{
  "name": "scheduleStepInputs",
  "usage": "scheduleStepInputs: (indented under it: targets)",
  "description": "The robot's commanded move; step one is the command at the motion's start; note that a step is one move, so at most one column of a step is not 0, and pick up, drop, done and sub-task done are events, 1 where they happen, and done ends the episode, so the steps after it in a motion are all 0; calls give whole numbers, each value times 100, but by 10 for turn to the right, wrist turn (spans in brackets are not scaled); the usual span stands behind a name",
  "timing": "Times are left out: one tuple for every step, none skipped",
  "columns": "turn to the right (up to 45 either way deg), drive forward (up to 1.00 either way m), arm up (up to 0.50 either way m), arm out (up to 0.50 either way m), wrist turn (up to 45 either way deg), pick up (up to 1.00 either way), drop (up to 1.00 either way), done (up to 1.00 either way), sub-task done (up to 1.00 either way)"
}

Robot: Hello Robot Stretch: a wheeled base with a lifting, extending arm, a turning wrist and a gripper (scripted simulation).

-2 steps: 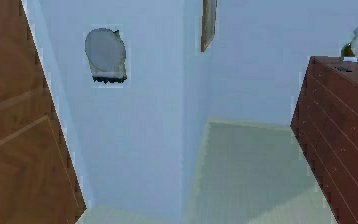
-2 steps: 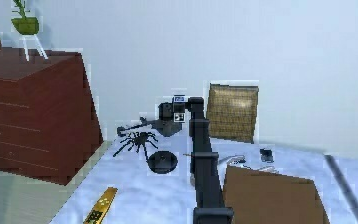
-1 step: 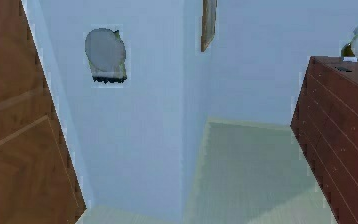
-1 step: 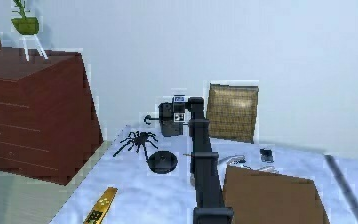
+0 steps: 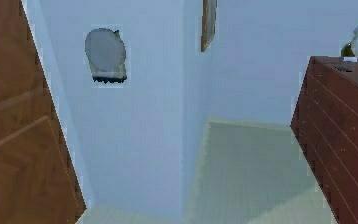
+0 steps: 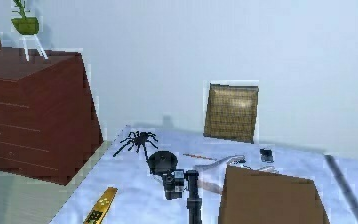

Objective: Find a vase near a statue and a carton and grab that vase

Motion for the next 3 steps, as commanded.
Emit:
scheduleStepInputs:
  targets:
    - [0, 0, 0, 0, 0, 100, 0, 0, 0]
    - [0, 0, 10, 0, 0, 0, 0, 0, 0]
    - [0, 0, 0, 0, 0, 0, 0, 100, 0]
